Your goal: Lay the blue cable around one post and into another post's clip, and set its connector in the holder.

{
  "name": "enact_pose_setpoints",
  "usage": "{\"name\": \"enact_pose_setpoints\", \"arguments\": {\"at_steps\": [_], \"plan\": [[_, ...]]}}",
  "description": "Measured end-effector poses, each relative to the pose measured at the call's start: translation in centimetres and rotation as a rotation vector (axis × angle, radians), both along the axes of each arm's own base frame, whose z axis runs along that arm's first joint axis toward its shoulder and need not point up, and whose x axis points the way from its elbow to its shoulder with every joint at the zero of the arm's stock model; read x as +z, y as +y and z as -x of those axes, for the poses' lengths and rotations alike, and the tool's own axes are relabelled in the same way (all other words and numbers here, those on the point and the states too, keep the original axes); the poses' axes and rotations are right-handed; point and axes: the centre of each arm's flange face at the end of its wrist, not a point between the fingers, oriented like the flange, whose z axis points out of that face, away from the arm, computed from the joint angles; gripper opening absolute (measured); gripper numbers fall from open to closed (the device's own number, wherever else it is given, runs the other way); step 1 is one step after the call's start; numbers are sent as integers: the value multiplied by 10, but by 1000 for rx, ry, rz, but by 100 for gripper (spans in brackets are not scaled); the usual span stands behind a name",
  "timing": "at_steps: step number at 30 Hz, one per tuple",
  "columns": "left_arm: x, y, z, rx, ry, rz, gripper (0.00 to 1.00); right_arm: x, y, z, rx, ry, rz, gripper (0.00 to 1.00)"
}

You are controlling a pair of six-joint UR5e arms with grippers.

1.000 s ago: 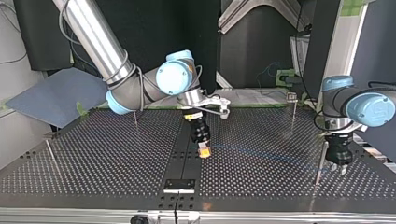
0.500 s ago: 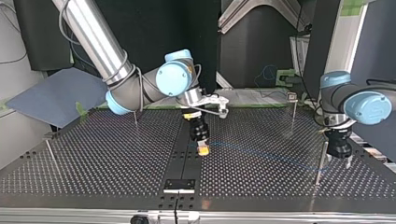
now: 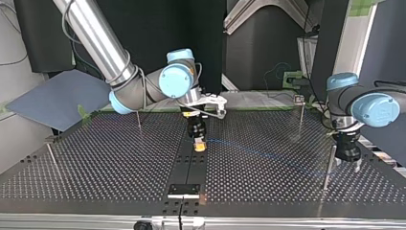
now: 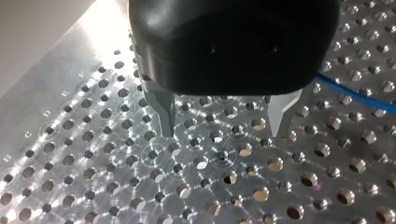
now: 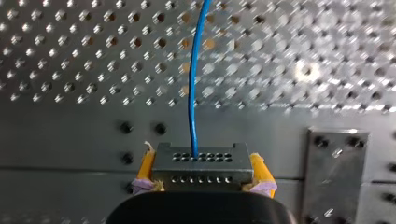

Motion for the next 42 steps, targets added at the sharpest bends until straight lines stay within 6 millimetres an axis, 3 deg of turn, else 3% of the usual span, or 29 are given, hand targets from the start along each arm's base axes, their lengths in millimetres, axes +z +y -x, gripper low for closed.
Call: {"name": "enact_pose_setpoints", "arguments": {"at_steps": [20, 42], "plan": [[-3, -11, 2, 4, 34, -35, 100, -75, 10, 22, -119, -56, -31, 47], [-3, -17, 3, -2, 34, -36, 100, -156, 7, 78, -253, -114, -58, 47]]}}
